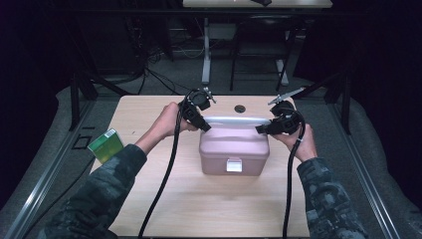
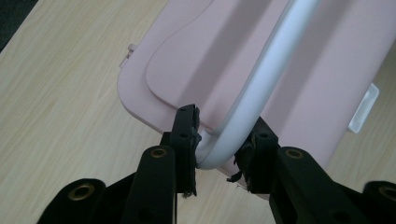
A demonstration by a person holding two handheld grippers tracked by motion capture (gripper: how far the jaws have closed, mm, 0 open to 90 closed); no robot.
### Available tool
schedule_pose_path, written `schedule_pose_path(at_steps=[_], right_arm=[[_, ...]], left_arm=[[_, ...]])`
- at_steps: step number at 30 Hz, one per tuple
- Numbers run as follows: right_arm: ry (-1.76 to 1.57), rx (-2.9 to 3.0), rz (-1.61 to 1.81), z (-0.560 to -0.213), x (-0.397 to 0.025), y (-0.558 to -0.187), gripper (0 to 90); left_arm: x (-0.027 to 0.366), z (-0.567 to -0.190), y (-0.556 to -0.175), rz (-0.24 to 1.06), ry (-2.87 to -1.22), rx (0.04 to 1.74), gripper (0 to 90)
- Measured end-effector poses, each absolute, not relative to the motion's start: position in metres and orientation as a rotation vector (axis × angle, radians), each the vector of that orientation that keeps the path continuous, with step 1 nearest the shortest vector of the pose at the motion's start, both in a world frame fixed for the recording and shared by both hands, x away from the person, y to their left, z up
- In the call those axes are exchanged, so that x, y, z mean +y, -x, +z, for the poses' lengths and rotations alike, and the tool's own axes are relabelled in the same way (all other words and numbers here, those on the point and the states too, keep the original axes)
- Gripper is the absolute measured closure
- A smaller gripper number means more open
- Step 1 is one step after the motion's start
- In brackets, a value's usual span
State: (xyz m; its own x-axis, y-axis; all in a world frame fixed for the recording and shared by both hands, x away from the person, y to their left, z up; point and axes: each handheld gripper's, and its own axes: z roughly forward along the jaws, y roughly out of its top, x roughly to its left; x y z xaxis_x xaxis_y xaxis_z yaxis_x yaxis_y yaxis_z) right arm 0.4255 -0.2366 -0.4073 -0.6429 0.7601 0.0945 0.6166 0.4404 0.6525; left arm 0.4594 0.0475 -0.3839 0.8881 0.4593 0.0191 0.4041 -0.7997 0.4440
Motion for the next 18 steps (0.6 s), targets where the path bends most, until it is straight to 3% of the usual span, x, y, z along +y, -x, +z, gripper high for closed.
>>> schedule_pose_path(at_steps=[18], right_arm=[[-1.105, 2.468, 1.090, -0.413, -0.203, -0.410, 68.9]], left_arm=[[0.091, -0.386, -0.440, 0.219, -2.585, 0.662, 72.0]])
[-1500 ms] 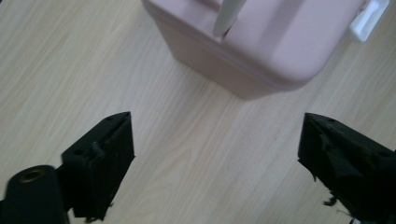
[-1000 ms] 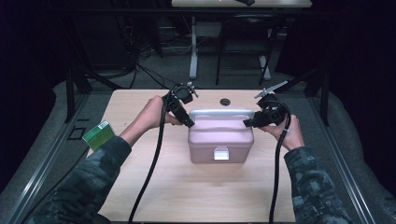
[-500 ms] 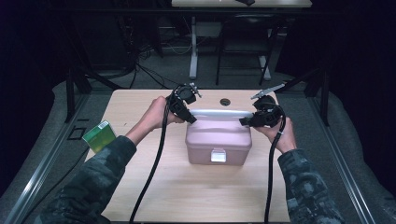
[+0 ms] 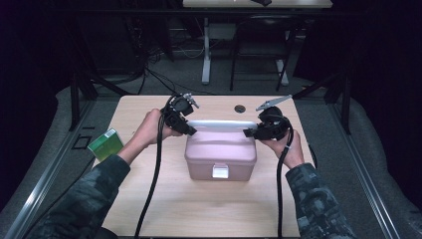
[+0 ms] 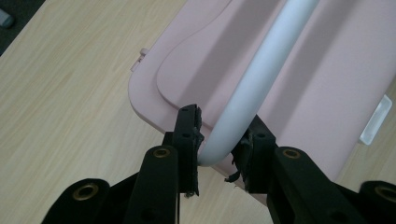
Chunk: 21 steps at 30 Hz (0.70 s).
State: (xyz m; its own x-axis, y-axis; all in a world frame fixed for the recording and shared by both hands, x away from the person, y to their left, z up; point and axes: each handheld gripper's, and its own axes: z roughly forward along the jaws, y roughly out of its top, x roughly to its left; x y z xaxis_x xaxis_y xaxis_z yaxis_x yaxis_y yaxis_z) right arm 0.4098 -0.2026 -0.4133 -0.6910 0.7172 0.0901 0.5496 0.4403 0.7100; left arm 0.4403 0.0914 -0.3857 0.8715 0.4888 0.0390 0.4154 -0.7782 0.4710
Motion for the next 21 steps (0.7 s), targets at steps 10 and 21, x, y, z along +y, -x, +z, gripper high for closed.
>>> schedule_pose_path(at_steps=[10, 21], right_arm=[[-1.036, 2.480, 1.129, -0.416, -0.179, -0.406, 69.7], [-0.985, 2.497, 1.161, -0.418, -0.159, -0.402, 69.8]], left_arm=[[0.120, -0.388, -0.424, 0.271, -2.556, 0.706, 71.9], [0.144, -0.390, -0.407, 0.272, -2.507, 0.757, 71.9]])
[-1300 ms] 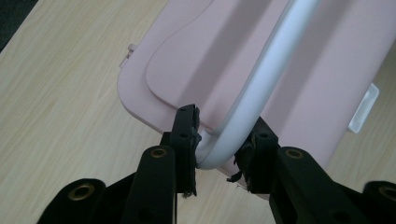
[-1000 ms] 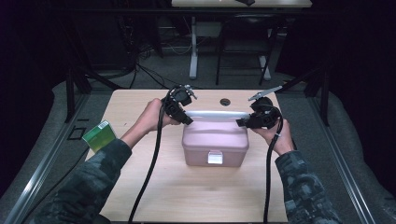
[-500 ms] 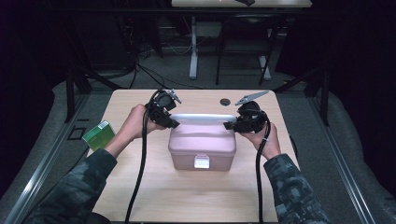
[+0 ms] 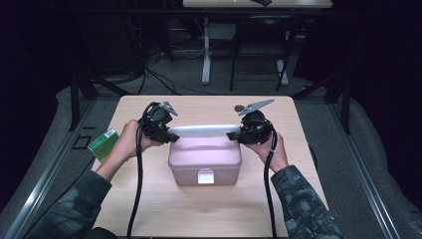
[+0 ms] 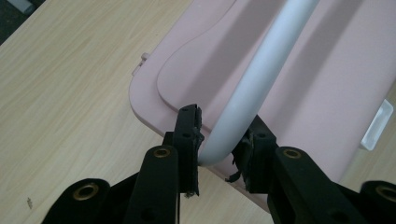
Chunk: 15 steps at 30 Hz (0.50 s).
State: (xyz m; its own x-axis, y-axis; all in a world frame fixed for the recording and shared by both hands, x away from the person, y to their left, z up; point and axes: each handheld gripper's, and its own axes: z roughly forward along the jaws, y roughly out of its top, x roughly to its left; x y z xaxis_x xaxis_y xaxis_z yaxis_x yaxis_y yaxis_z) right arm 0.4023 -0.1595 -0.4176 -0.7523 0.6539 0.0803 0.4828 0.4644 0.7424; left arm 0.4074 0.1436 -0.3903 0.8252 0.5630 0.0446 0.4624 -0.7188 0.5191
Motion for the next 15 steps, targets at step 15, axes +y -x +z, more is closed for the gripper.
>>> schedule_pose_path(at_steps=[15], right_arm=[[-0.976, 2.489, 1.170, -0.4187, -0.1542, -0.3916, 70.5]], left_arm=[[0.1522, -0.3946, -0.4039, 0.258, -2.474, 0.789, 59.1]])
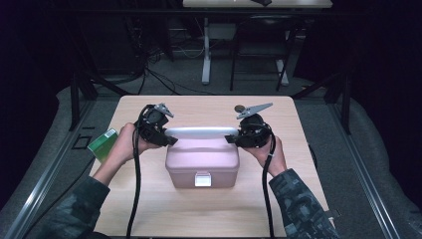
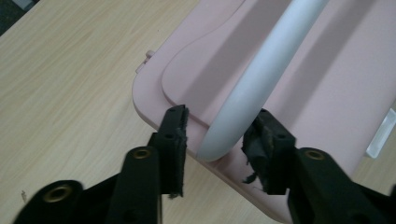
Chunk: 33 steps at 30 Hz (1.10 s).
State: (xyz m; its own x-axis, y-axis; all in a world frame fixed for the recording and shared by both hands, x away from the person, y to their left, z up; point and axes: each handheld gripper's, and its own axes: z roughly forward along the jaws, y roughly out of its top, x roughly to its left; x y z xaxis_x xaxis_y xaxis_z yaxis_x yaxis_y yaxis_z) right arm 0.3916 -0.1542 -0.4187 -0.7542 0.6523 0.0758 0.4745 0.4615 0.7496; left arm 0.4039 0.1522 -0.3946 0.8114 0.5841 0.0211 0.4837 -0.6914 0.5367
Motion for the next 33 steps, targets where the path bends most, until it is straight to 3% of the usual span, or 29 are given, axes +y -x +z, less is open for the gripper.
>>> schedule_pose_path(at_steps=[7, 13, 28, 33], right_arm=[[-0.967, 2.483, 1.163, -0.419, -0.154, -0.390, 70.8], [-0.970, 2.480, 1.161, -0.419, -0.154, -0.389, 70.9], [-0.964, 2.485, 1.149, -0.418, -0.153, -0.390, 71.2], [-0.966, 2.488, 1.139, -0.418, -0.153, -0.389, 71.2]], left_arm=[[0.168, -0.389, -0.392, 0.288, -2.422, 0.822, 28.7], [0.193, -0.389, -0.374, 0.349, -2.414, 0.875, 17.4], [0.237, -0.435, -0.343, 0.415, -2.375, 1.037, 14.3], [0.237, -0.453, -0.342, 0.409, -2.441, 1.067, 14.5]])
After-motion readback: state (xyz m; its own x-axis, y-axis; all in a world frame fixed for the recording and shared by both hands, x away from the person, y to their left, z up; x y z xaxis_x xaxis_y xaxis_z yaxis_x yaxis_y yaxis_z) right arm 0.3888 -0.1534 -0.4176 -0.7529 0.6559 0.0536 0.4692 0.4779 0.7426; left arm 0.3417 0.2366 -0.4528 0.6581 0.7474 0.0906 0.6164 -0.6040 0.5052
